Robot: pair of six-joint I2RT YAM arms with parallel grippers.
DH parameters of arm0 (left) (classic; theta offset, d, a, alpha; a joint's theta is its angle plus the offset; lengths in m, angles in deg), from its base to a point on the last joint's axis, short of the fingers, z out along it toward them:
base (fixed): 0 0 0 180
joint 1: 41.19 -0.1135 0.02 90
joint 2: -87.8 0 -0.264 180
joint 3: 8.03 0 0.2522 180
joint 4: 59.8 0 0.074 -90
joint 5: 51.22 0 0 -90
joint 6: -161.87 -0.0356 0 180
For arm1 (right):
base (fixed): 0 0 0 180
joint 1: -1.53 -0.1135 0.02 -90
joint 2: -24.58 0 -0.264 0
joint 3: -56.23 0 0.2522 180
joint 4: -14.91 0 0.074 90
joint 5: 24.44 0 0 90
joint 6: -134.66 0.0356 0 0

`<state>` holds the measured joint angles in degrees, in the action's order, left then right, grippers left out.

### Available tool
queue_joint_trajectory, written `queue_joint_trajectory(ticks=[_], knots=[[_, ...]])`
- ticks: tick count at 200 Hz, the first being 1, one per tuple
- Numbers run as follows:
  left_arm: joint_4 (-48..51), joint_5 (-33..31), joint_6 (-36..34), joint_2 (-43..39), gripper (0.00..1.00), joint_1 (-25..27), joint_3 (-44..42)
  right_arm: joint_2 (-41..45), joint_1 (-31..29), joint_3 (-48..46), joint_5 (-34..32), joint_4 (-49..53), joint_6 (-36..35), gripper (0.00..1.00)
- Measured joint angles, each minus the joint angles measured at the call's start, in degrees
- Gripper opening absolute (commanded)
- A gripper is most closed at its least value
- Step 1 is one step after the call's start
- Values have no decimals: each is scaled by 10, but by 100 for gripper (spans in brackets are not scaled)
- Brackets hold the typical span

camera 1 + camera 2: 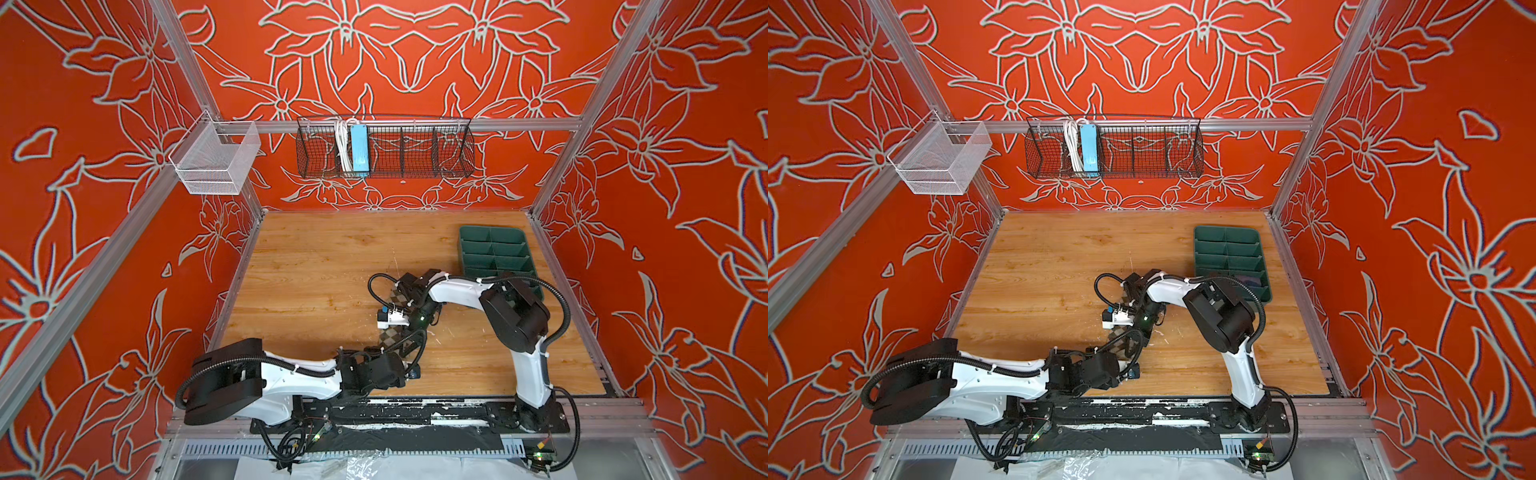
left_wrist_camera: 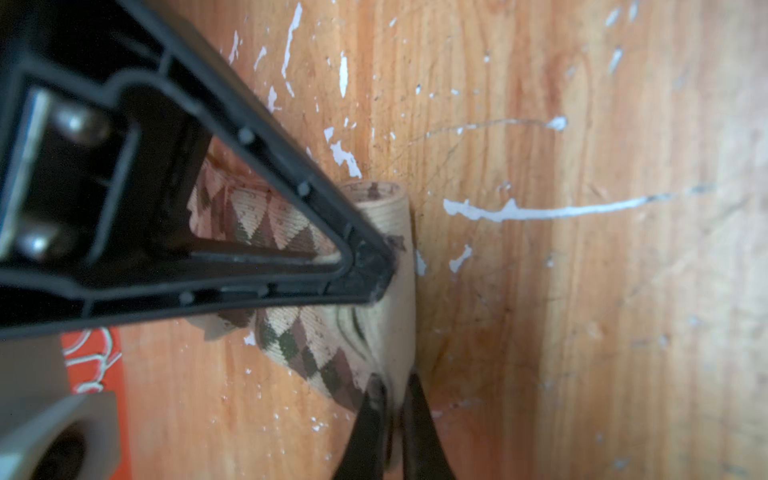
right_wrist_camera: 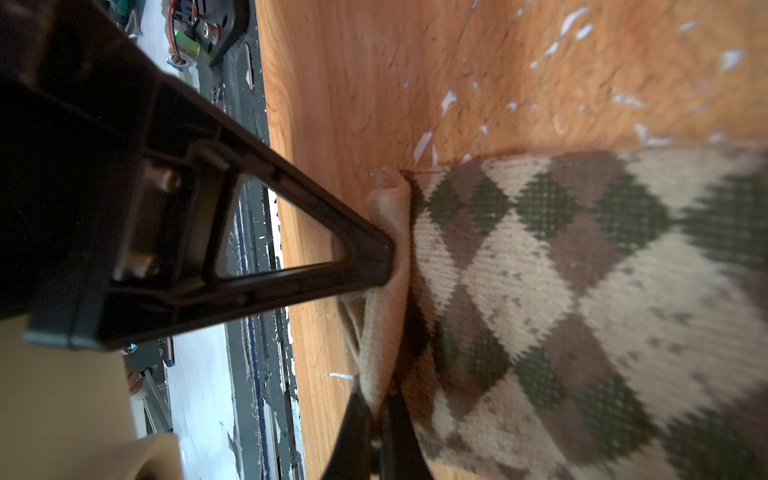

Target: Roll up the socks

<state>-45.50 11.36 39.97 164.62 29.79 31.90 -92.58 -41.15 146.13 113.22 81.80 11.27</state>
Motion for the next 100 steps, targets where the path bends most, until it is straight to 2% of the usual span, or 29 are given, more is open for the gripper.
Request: queue_joint_trajectory(ticks=[35, 54, 73, 100], knots=[[14, -5, 4, -3, 0, 0, 9, 13, 8, -14, -3, -25, 10, 3], [31, 8, 5, -14, 0, -2, 21, 57, 15, -59, -21, -72, 34, 19], [69, 50, 9, -30, 0, -17, 45, 132, 24, -113, -66, -121, 63, 26], [135, 130, 12, -34, 0, -65, 81, 238, 39, -173, -151, -191, 104, 27]])
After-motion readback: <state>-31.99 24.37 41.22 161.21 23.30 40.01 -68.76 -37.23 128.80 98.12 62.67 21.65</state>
